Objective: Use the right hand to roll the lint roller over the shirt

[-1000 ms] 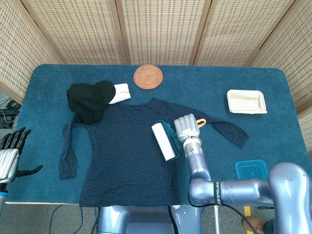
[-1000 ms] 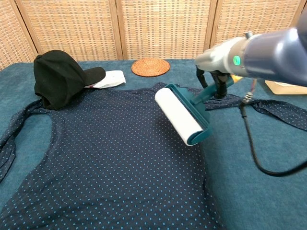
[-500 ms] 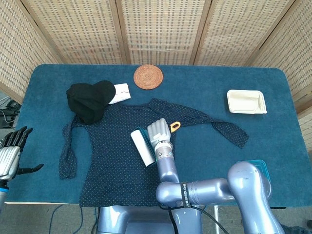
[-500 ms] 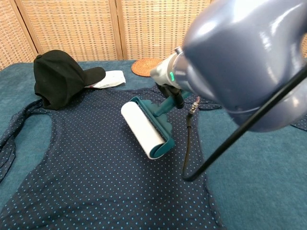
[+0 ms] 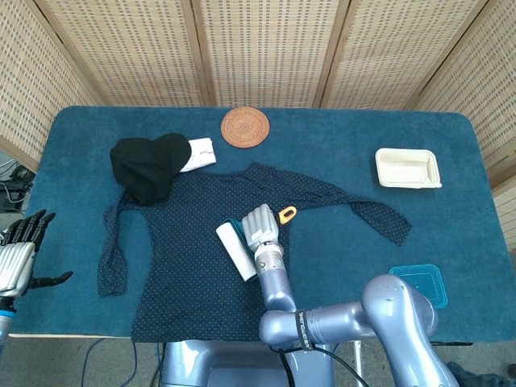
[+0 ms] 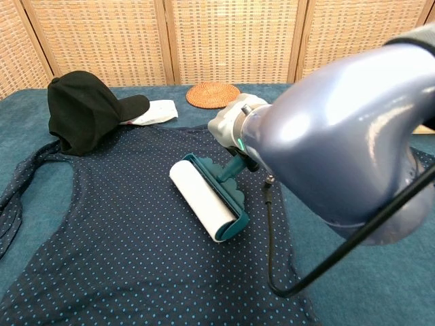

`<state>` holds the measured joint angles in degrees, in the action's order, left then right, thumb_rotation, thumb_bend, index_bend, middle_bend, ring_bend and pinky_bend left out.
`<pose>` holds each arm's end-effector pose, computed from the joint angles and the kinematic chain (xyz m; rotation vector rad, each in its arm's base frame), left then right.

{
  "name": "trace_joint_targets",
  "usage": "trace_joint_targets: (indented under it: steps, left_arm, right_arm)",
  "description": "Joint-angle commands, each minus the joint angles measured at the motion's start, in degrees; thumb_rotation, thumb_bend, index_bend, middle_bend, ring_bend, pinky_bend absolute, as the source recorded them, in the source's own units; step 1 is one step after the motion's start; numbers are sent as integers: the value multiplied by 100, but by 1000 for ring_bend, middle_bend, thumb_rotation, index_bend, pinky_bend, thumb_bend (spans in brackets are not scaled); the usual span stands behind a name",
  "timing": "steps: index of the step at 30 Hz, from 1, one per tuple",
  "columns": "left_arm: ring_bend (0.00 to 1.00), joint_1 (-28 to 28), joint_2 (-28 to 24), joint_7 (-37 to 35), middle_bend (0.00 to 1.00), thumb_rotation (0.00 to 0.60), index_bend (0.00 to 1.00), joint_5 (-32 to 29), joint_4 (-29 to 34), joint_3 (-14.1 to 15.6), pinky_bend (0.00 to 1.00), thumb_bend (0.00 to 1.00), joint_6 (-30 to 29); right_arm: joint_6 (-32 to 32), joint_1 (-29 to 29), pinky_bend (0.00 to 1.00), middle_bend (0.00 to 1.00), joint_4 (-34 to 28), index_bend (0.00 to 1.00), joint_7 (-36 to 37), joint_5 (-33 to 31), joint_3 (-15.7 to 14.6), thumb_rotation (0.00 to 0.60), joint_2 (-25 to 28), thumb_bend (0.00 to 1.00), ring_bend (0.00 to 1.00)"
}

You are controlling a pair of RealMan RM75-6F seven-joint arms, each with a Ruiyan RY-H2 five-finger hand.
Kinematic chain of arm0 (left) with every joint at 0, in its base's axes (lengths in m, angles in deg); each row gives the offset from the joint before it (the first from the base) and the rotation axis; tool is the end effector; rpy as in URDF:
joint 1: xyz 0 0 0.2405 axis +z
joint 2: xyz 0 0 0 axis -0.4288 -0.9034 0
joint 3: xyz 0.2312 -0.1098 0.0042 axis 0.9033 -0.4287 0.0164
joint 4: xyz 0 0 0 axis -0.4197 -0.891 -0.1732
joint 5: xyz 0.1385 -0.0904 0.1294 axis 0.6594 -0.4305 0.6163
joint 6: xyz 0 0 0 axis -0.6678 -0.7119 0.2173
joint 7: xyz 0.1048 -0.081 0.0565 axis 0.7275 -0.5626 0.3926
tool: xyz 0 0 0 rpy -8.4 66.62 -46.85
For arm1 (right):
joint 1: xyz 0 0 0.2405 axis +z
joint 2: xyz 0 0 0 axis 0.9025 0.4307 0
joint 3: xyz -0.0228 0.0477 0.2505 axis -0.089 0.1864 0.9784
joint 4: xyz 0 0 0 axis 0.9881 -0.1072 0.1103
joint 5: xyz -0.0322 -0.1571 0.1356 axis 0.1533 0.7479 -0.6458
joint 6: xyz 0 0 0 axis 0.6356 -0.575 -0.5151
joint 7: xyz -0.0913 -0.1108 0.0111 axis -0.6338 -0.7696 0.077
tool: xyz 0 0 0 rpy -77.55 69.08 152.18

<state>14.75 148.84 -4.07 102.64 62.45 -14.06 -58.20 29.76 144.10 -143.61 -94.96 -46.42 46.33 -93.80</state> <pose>-0.3041 0.2102 0.1557 -1.3994 -1.0435 -0.7531 0.0045 -0.3489 -0.0902 1.9636 -0.4274 0.2041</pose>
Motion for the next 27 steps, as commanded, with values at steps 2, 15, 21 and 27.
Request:
trace_joint_targets:
  steps: [2,15,21,27]
  left_arm:
    - [0,-7,12,22,0,600,0,-24,-8,-4,0,0,1]
    - [0,-45,102,264,0,600,0,-42,36,30,0,0,-2]
    - [0,-53,124,318,0,600,0,-65,41,35,0,0,-6]
    - [0,-63,124,289,0,600,0,-99,8,34,0,0,23]
  right_arm:
    - [-12,-273,1000,1000,180,739,121,384,-362,600,80,859,1000]
    - [-79,-810,1000,1000,293,740,-27,717,-777,600,634,859,1000]
    - [-77,-696,1000,1000,145,746,-169,836,-581,600,491,858,1000]
    - [36,-435,1000,1000,119,746,-479,794,-306,600,104,859,1000]
